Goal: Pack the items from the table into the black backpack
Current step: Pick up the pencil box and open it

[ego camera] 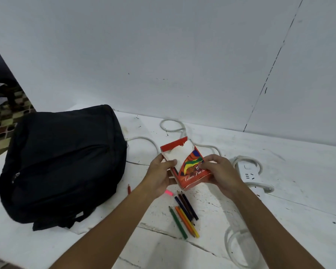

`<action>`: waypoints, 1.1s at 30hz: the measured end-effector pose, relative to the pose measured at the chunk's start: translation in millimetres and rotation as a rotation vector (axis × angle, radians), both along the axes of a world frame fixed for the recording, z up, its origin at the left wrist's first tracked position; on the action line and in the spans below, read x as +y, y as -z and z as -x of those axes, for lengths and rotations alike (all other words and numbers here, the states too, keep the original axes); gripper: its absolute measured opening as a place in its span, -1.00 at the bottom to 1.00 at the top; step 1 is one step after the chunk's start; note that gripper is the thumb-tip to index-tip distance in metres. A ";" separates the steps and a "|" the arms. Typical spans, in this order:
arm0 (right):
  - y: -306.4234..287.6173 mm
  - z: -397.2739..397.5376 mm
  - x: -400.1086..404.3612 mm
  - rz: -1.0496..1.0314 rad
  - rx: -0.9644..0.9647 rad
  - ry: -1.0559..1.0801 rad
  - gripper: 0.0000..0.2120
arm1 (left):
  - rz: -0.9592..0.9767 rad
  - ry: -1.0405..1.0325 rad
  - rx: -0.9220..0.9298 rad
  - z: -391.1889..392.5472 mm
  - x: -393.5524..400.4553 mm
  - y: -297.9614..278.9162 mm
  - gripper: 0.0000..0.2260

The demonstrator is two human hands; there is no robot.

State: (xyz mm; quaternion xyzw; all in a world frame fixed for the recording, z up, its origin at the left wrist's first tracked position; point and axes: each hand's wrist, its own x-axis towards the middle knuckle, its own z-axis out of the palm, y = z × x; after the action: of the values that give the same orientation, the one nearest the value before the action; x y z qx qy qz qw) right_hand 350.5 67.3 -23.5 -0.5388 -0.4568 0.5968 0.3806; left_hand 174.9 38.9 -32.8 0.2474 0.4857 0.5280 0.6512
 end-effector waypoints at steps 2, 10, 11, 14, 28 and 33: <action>1.1 -2.2 0.3 0.015 0.036 0.002 -0.70 | 0.000 -0.011 0.007 1.2 -2.0 0.4 -0.70; -8.4 3.1 -4.9 0.133 0.154 -0.209 -0.81 | -0.012 -0.026 0.228 15.6 -29.3 -25.1 -0.71; -9.2 5.9 -5.3 0.132 0.185 -0.205 -0.83 | -0.016 -0.051 0.335 23.5 -35.1 -30.0 -0.65; -13.5 21.1 -8.3 0.136 0.230 -0.251 -0.84 | -0.205 -0.199 0.747 58.3 -64.0 -43.4 -0.64; -15.7 131.1 -42.4 0.151 0.073 -0.648 -0.77 | -0.227 0.056 1.771 266.1 -134.5 -15.2 -0.76; -19.9 162.7 -51.1 0.188 0.038 -0.727 -0.87 | -0.353 -0.269 1.545 288.7 -99.3 -67.3 -0.88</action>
State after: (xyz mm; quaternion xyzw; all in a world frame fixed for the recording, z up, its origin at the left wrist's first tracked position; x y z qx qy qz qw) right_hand 187.9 16.2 -3.6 -0.3629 -0.5540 0.7424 0.1013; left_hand -113.8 -60.4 34.5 0.5814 0.7341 0.3506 0.0130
